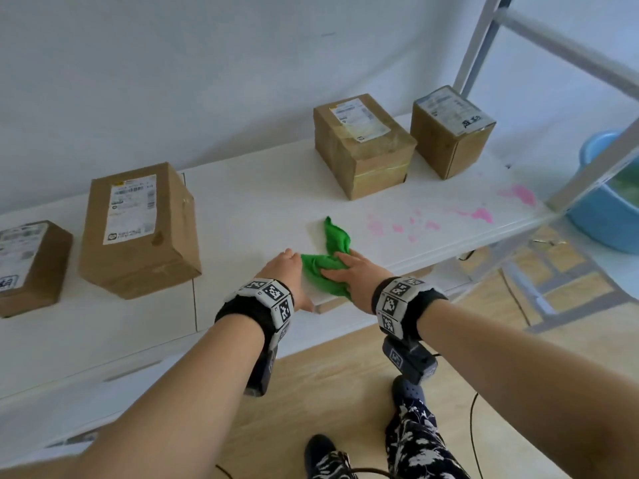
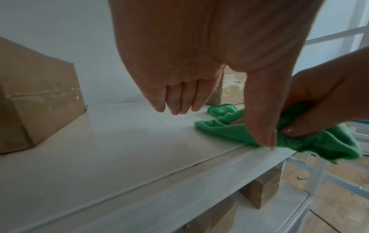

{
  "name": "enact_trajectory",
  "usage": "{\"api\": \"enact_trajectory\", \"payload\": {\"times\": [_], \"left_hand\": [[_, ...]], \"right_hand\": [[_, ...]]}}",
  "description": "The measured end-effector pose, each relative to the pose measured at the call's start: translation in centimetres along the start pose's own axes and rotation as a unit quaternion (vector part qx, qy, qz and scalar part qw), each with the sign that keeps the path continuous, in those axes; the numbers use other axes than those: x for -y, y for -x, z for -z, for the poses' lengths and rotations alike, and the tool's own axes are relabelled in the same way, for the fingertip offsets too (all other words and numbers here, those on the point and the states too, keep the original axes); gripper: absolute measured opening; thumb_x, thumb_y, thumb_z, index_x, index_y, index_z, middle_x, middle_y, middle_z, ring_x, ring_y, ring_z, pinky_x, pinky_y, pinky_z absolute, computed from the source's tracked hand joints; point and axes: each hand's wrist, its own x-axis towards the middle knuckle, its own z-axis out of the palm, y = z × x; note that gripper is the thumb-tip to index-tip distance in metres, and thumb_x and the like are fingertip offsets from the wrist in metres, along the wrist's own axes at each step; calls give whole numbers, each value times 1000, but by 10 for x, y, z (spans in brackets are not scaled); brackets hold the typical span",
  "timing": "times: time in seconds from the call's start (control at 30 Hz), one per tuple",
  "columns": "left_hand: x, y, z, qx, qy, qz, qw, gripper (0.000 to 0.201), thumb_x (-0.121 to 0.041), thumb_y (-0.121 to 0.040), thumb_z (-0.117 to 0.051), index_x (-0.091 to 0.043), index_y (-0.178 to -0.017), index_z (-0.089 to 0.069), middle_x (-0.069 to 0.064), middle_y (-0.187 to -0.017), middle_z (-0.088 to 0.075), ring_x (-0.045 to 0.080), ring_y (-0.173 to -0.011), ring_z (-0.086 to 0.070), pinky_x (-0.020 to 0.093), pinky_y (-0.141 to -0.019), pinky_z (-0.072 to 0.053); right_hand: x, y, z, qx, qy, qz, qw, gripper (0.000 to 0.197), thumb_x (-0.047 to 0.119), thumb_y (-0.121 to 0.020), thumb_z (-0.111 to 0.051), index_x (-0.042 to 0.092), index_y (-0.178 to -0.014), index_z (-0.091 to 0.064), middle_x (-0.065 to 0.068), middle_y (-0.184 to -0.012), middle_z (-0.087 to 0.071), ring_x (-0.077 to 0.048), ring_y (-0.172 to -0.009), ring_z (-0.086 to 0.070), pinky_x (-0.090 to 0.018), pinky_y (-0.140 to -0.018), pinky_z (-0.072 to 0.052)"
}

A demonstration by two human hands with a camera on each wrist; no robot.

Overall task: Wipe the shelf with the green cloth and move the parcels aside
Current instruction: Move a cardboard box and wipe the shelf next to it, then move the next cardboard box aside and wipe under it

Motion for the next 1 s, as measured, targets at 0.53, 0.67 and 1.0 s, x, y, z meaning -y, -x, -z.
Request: {"api": "enact_trajectory", "payload": {"times": [0.53,0.67,1.0], "left_hand": [[-81,-64,32,-54,123,80,988,78,-35,-86,-65,-4,-147,-27,12,-154,-31,26,-142,-32,33,-115,-28],[-100,-92,53,-117,235,131,956,74,-38,-91,-58,-3,-148,-26,17,-152,-34,29,-139,-37,34,-113,-31],[-128,-138,70,-147,385,126,902,61,-27,-82,-70,-12,-135,-44,9,-133,-58,28,-120,-58,38,-104,-46]], "right_hand": [[-136,-5,82,-13,-104,-107,989,50,31,-93,-48,32,-143,-39,-14,-150,-28,-36,-138,-29,-40,-115,-29],[-143,-11,124,-187,-185,-110,959,51,23,-89,-55,17,-138,-44,-16,-136,-39,-34,-124,-46,-36,-107,-37],[-157,-61,175,-121,-228,-90,962,59,22,-87,-63,6,-137,-36,-14,-131,-55,-29,-120,-54,-31,-95,-43]]}}
